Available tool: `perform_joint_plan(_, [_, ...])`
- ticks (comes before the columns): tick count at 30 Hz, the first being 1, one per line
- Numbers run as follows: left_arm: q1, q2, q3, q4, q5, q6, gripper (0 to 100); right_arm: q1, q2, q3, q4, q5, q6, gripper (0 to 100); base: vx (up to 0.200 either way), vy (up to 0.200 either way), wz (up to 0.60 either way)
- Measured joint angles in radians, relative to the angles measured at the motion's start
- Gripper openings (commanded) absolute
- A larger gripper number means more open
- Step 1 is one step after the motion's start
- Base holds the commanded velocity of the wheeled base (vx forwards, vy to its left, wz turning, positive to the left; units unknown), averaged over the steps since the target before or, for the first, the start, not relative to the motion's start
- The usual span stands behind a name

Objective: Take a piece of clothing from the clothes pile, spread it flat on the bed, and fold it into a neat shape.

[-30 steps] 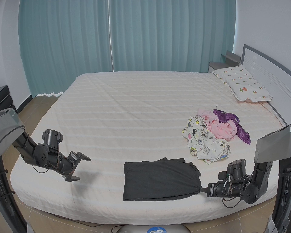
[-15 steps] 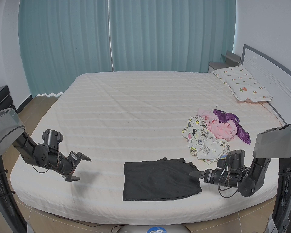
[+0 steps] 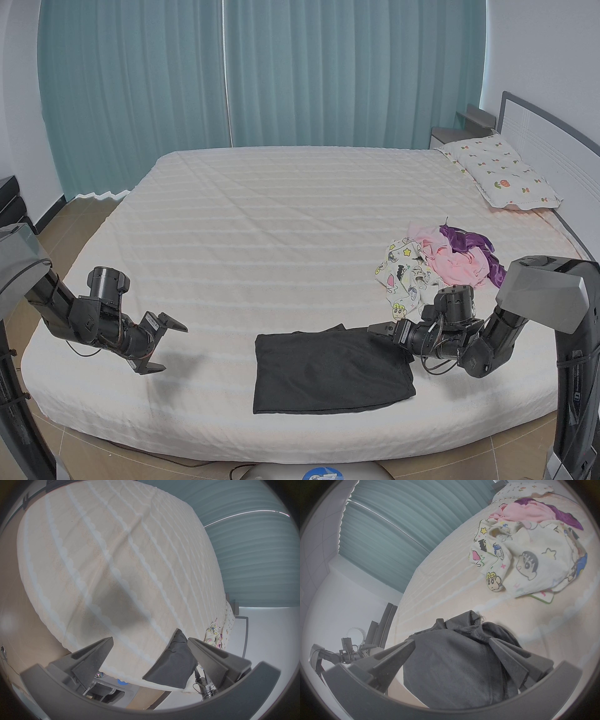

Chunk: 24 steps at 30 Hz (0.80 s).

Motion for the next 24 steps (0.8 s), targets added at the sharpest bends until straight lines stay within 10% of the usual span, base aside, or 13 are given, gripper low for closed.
perform_joint_plan(3, [0.0,0.0,0.0,0.0,0.0,0.0,100,0.001,0.02,-0.023,0.002,0.004,0.015,100,0.0,0.0,0.0])
perform_joint_plan(4, [0.0,0.0,0.0,0.0,0.0,0.0,100,0.001,0.026,-0.028,0.003,0.004,0.019,0,0.0,0.0,0.0])
perform_joint_plan(24, [0.0,0.0,0.0,0.0,0.0,0.0,100,-0.036,0.048,-0.097,0.054,-0.008,0.143,0,0.0,0.0,0.0])
